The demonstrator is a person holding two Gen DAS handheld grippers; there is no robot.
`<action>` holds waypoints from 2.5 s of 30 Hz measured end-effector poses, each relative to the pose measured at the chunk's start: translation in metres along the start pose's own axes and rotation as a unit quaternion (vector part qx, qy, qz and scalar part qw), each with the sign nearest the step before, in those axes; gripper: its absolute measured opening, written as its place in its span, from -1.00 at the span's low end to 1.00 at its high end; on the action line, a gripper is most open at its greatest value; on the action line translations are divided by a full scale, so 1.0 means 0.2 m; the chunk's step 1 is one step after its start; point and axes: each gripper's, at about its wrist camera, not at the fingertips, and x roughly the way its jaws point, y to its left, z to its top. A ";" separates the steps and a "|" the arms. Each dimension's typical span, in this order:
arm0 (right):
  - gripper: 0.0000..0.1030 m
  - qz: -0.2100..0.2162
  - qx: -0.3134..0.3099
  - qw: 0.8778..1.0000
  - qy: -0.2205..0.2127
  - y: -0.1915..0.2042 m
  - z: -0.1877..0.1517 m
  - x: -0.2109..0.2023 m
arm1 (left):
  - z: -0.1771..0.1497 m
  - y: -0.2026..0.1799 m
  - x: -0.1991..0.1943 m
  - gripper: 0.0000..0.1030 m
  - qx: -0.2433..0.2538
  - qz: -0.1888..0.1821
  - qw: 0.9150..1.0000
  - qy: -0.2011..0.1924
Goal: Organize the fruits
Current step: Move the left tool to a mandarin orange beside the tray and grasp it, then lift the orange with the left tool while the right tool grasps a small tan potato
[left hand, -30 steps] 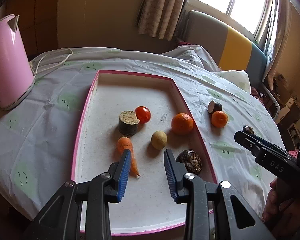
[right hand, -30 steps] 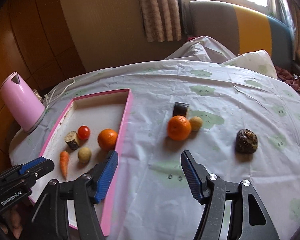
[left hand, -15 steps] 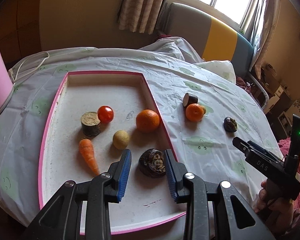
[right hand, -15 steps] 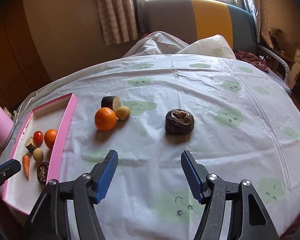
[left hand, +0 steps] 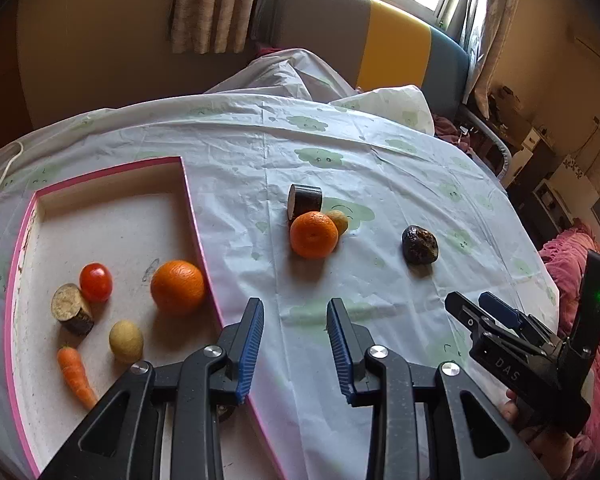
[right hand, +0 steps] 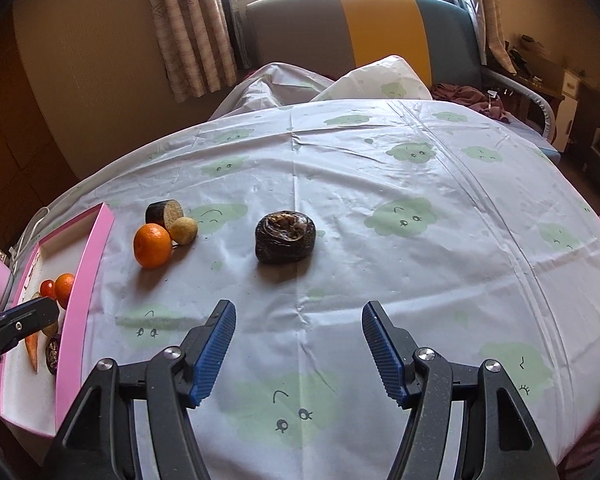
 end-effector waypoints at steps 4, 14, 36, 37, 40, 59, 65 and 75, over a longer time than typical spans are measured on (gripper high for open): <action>0.33 -0.002 0.004 1.000 0.004 -0.03 -0.01 0.02 | 0.07 -0.04 0.11 -0.34 -0.001 -0.011 1.000 0.020; 0.40 0.007 0.005 1.000 0.010 -0.05 -0.01 0.05 | 0.24 -0.09 0.32 -0.19 -0.010 -0.004 0.999 0.037; 0.40 0.042 -0.043 0.998 0.001 0.03 0.04 0.05 | 0.09 -0.09 0.30 -0.25 0.003 -0.002 1.000 0.018; 0.39 0.046 -0.047 0.998 0.000 0.04 0.05 0.05 | 0.07 -0.10 0.28 -0.25 0.007 -0.004 1.000 0.018; 0.13 0.069 -0.068 0.995 0.000 0.07 0.10 0.06 | -0.01 -0.14 0.21 -0.25 0.021 -0.019 1.000 0.006; -0.25 0.159 -0.226 0.957 0.086 0.51 0.36 0.49 | -0.16 -0.10 0.16 -0.25 0.011 -0.041 0.999 0.003; -0.47 0.141 -0.237 0.958 0.079 0.53 0.34 0.50 | -0.16 -0.10 0.16 -0.25 0.009 -0.043 0.999 0.004; -0.47 0.145 -0.216 0.960 0.102 0.34 0.15 0.29 | -0.17 -0.09 0.14 -0.25 0.006 -0.046 0.999 0.000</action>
